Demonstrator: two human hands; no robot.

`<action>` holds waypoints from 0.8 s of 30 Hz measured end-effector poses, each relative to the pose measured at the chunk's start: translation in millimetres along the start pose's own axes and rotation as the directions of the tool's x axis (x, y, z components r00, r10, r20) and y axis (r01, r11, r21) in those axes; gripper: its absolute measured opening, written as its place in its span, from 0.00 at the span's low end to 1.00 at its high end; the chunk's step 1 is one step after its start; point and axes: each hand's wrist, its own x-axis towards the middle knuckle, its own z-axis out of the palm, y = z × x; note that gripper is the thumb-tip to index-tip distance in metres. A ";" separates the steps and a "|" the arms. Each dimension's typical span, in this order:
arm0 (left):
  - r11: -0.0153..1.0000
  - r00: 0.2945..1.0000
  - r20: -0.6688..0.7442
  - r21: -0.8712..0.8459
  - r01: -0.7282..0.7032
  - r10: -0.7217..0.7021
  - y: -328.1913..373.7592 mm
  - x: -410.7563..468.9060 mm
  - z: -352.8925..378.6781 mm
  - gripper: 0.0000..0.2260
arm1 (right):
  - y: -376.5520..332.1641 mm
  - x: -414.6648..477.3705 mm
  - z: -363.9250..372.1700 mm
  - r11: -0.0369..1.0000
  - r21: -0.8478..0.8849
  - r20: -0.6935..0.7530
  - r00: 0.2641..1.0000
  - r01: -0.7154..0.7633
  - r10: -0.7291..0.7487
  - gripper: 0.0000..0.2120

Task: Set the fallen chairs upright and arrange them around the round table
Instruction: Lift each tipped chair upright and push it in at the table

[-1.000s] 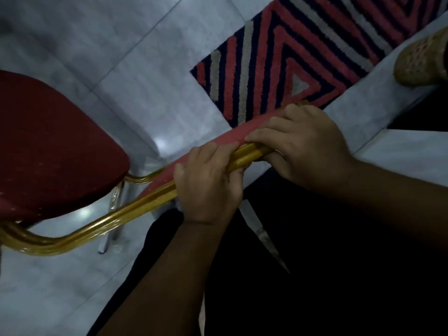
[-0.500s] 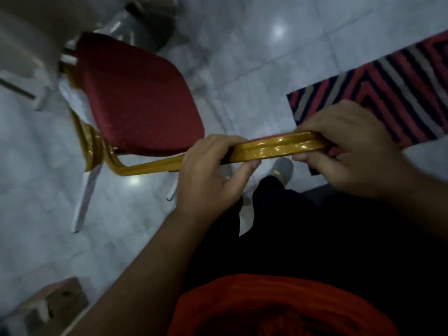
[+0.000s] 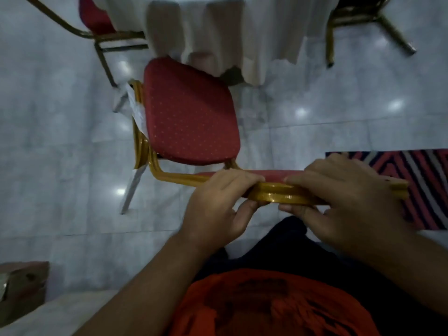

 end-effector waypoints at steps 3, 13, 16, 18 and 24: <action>0.997 0.998 0.002 -0.036 0.062 -0.062 -30.4 -54.1 -44.7 0.14 | -66.2 14.9 26.4 0.989 -0.094 0.004 0.993 0.114 -0.114 0.15; 0.943 0.950 0.050 -0.115 0.313 -0.309 -97.2 -153.7 -176.5 0.16 | -184.2 61.8 55.4 0.993 -0.001 0.254 0.960 0.122 -0.118 0.25; 0.904 0.905 0.066 -0.046 0.424 -0.421 -100.0 -176.3 -212.2 0.20 | -173.8 50.9 53.0 0.993 0.059 0.246 0.962 0.105 -0.116 0.27; 0.926 0.927 0.023 0.063 0.371 -0.373 -82.3 -178.8 -224.2 0.23 | -173.9 43.8 60.9 0.983 0.147 0.199 0.970 0.111 -0.139 0.27; 0.877 0.974 -0.082 0.423 0.226 -0.211 -50.3 -174.0 -222.1 0.23 | -206.5 50.3 95.0 0.946 0.264 0.126 0.965 0.189 -0.228 0.25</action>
